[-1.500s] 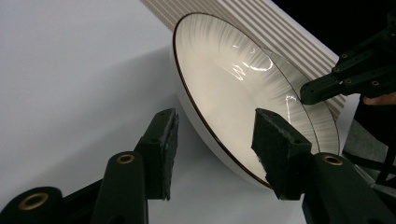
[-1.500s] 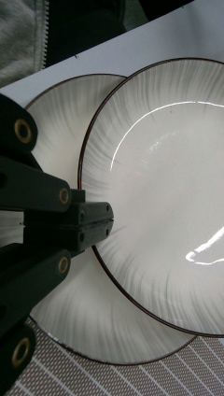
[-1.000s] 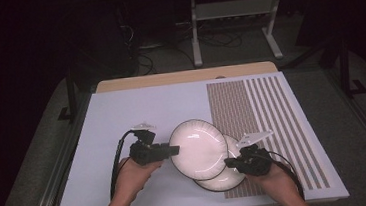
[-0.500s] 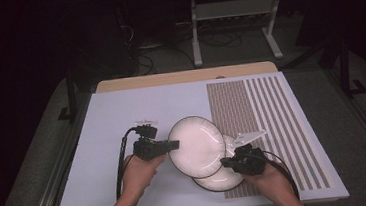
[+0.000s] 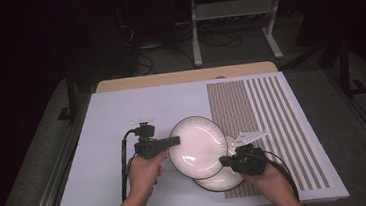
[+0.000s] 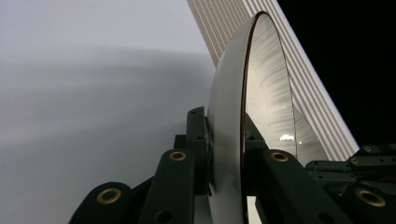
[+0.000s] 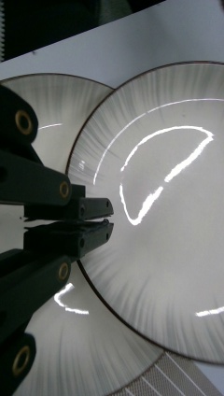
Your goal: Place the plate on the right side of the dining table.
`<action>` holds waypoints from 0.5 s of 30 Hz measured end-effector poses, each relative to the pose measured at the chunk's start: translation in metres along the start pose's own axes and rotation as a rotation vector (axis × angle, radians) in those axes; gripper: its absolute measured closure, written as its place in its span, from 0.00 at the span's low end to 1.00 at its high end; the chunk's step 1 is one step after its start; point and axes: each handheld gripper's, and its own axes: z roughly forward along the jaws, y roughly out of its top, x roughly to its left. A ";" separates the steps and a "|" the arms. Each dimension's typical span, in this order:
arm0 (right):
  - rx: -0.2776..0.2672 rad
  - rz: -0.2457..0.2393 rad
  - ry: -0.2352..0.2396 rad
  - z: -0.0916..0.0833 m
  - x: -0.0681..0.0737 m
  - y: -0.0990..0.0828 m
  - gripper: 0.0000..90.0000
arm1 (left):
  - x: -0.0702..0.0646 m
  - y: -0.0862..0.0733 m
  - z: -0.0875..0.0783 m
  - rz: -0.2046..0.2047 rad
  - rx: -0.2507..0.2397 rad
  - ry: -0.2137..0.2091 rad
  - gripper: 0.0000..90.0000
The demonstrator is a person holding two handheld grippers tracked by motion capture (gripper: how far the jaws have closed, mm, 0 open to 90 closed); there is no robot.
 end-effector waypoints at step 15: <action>-0.212 0.265 -0.100 -0.017 -0.013 0.007 0.58 | 0.009 0.000 -0.013 -0.198 -0.122 -0.056 0.89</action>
